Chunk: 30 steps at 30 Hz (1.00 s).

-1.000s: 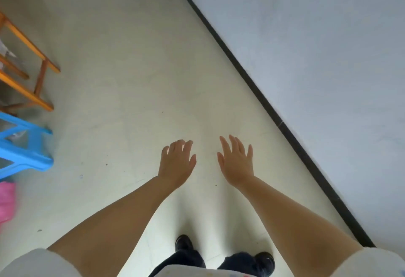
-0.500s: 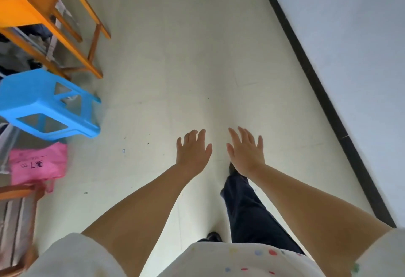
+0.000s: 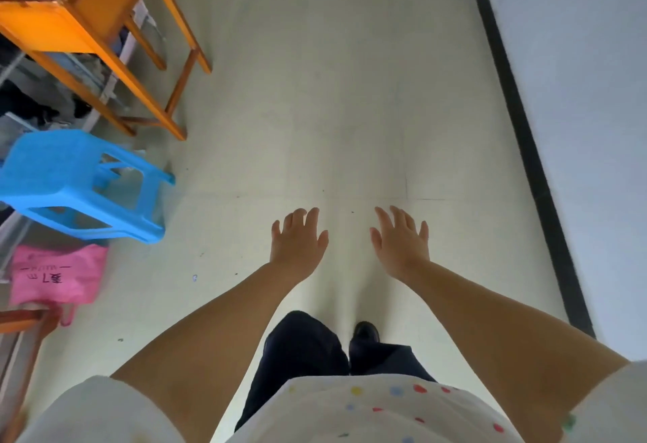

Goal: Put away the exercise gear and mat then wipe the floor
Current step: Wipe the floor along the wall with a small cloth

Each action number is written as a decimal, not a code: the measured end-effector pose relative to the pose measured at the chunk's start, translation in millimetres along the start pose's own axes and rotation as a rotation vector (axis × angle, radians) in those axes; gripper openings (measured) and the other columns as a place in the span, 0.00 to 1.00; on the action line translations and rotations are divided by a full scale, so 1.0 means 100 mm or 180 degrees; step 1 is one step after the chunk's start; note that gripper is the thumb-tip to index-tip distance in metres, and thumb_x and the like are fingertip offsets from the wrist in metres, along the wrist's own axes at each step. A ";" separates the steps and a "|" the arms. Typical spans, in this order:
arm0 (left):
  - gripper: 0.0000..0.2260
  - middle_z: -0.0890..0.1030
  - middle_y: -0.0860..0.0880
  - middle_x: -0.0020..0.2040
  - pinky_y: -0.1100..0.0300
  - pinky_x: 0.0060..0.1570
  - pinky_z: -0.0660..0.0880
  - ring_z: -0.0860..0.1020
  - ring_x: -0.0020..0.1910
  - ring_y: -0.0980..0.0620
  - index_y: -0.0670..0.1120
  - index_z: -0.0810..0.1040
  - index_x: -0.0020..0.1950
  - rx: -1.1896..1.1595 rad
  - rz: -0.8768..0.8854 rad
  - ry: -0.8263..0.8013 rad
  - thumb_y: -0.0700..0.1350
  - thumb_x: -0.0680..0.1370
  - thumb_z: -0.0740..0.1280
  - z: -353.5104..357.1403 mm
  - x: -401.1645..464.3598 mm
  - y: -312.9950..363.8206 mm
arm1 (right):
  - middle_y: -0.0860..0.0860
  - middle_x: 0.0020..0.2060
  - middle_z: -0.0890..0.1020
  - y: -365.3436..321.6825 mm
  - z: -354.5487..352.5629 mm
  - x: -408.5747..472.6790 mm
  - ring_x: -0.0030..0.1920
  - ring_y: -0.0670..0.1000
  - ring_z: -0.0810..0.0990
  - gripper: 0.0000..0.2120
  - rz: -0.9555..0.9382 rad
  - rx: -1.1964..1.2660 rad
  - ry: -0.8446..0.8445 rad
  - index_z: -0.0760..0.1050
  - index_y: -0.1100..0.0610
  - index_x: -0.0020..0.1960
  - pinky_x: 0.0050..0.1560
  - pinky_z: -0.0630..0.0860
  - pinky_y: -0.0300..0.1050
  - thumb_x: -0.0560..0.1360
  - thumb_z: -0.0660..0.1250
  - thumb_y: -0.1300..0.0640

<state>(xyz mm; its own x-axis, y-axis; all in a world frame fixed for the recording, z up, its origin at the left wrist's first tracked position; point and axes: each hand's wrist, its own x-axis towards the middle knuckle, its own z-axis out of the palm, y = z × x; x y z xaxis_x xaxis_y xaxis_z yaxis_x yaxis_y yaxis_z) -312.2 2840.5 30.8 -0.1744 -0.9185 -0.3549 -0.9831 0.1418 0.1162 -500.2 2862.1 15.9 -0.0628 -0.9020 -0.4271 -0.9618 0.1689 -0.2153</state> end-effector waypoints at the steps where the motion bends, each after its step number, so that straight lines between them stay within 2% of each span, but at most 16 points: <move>1: 0.23 0.61 0.47 0.73 0.49 0.72 0.54 0.61 0.72 0.48 0.48 0.53 0.76 -0.0002 -0.0025 -0.0019 0.53 0.82 0.50 -0.06 0.17 -0.05 | 0.52 0.77 0.52 -0.08 -0.06 0.19 0.77 0.53 0.49 0.25 -0.0022 0.0012 -0.0020 0.47 0.49 0.77 0.75 0.46 0.61 0.82 0.44 0.46; 8: 0.23 0.62 0.46 0.72 0.49 0.70 0.57 0.63 0.70 0.47 0.47 0.54 0.76 -0.0006 -0.0196 0.0007 0.53 0.82 0.51 -0.51 1.69 -0.67 | 0.51 0.77 0.52 -0.74 -0.52 1.74 0.77 0.52 0.49 0.25 -0.0178 0.0006 0.0045 0.47 0.48 0.77 0.75 0.47 0.61 0.82 0.44 0.45; 16: 0.23 0.63 0.45 0.72 0.48 0.70 0.56 0.63 0.70 0.46 0.47 0.56 0.75 0.0049 0.0027 -0.0102 0.53 0.82 0.51 -1.38 3.41 -1.31 | 0.51 0.77 0.51 -1.33 -1.33 3.28 0.77 0.53 0.49 0.25 0.0157 0.0113 0.0050 0.47 0.49 0.78 0.75 0.47 0.60 0.82 0.44 0.46; 24: 0.23 0.62 0.45 0.73 0.47 0.71 0.55 0.62 0.71 0.46 0.47 0.55 0.76 0.0034 0.0304 -0.0232 0.53 0.82 0.50 -1.98 5.24 -1.14 | 0.50 0.77 0.50 -1.26 -1.97 4.84 0.77 0.51 0.47 0.25 0.0510 0.0274 -0.0057 0.46 0.47 0.78 0.75 0.45 0.59 0.82 0.44 0.46; 30: 0.23 0.63 0.45 0.72 0.47 0.70 0.56 0.62 0.71 0.46 0.47 0.56 0.75 -0.0023 0.0233 -0.0107 0.53 0.82 0.51 -2.62 6.90 -0.82 | 0.51 0.77 0.51 -0.96 -2.89 6.42 0.77 0.52 0.48 0.25 0.0343 0.0142 0.0118 0.47 0.48 0.78 0.75 0.46 0.59 0.82 0.44 0.46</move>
<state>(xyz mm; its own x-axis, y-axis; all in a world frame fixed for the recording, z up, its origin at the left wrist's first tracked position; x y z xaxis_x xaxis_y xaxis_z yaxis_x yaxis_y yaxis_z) -336.7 2098.6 19.5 -0.2478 -0.8928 -0.3763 -0.9672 0.2053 0.1497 -524.8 2151.9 16.0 -0.1759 -0.8916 -0.4173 -0.9362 0.2825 -0.2089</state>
